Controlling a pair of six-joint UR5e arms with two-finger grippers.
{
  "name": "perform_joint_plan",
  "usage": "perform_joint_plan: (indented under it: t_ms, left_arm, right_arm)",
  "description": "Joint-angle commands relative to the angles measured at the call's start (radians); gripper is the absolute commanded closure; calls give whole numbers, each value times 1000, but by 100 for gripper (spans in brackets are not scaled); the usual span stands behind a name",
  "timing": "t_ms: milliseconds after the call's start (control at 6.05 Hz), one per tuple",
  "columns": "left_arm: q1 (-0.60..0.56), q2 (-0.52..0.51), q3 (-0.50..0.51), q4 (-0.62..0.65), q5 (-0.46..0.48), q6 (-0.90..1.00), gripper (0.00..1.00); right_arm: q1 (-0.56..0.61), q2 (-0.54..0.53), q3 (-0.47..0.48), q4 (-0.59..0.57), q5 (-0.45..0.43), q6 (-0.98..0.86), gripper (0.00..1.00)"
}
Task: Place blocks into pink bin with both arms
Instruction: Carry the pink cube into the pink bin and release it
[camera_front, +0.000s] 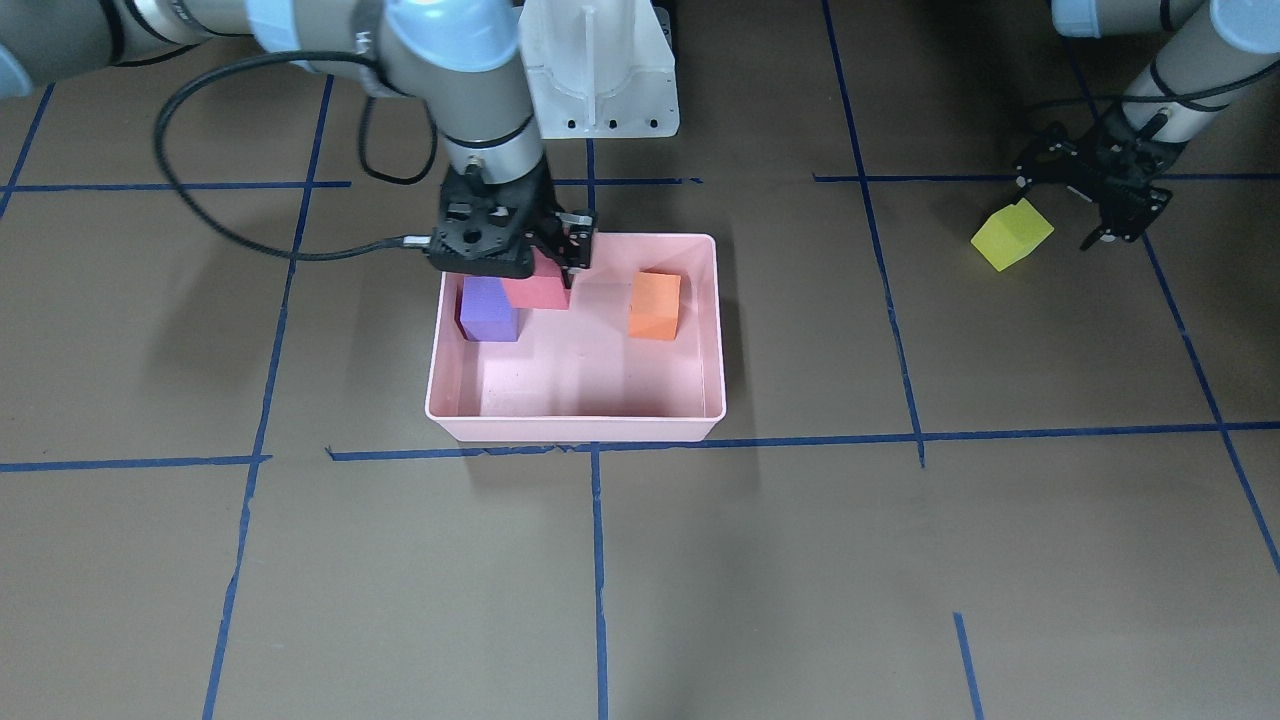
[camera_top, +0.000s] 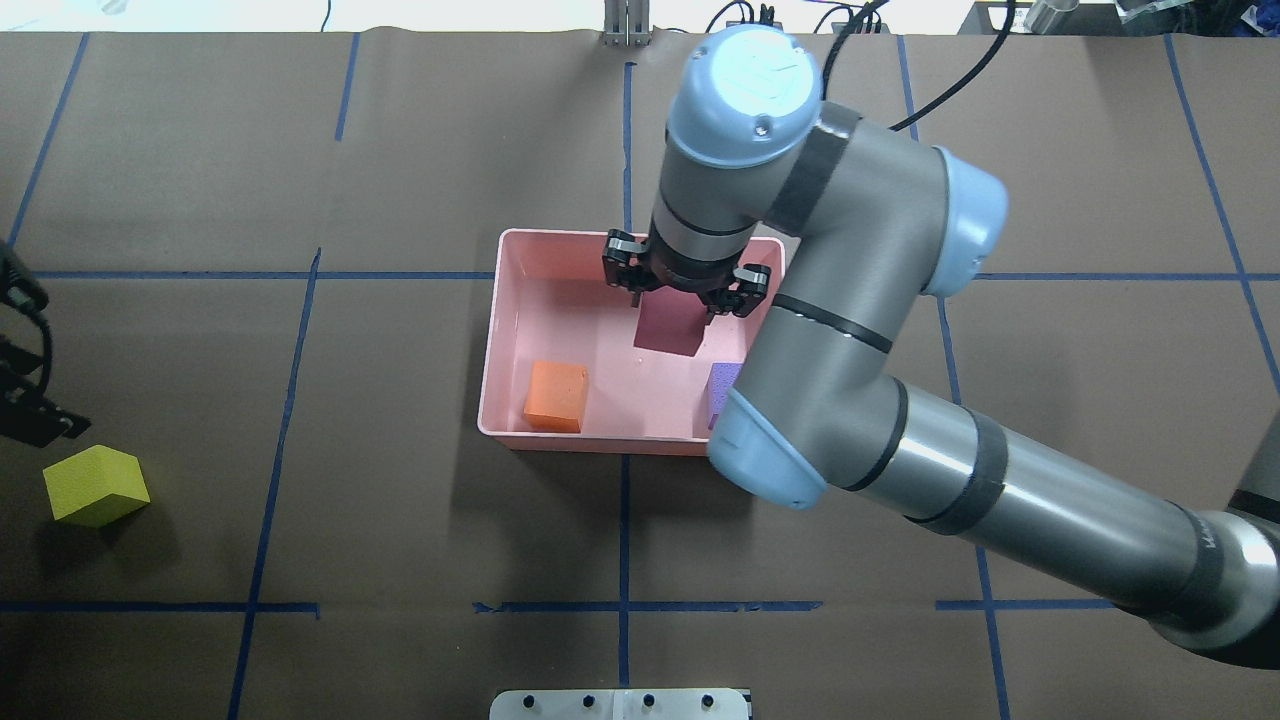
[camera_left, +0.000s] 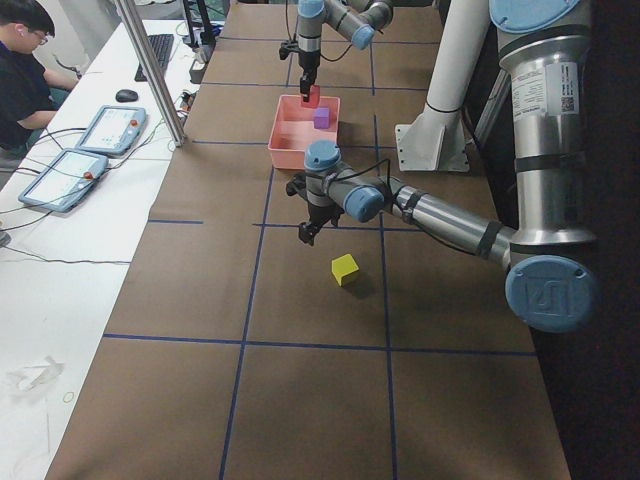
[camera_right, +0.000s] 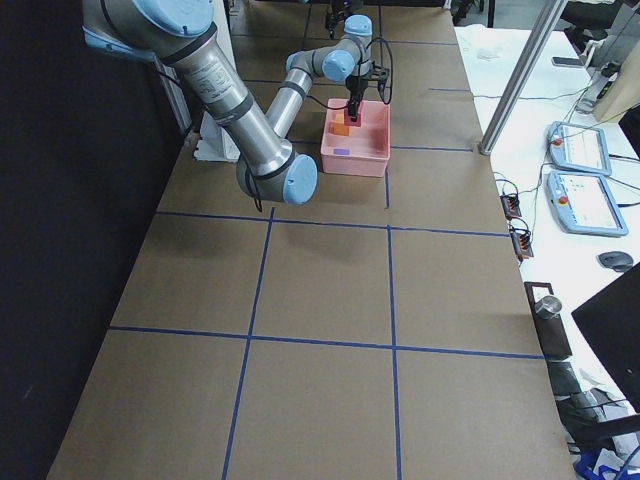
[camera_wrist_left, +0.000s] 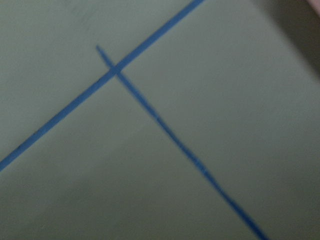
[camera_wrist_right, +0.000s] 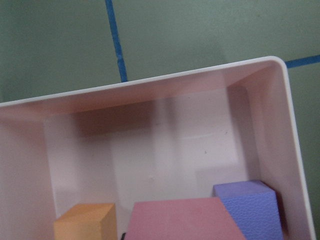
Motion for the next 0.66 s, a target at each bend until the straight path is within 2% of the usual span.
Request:
perform_joint_plan:
  t_ms: [0, 331, 496]
  left_arm:
    - [4, 80, 27, -173, 11, -74, 0]
    - [23, 83, 121, -345, 69, -70, 0]
    - [53, 83, 176, -425, 72, -72, 0]
  right_arm:
    - [-7, -10, 10, -3, -11, -16, 0]
    - [-4, -98, 111, -3, -13, -129, 0]
    - [-3, -98, 112, -3, -13, -130, 0]
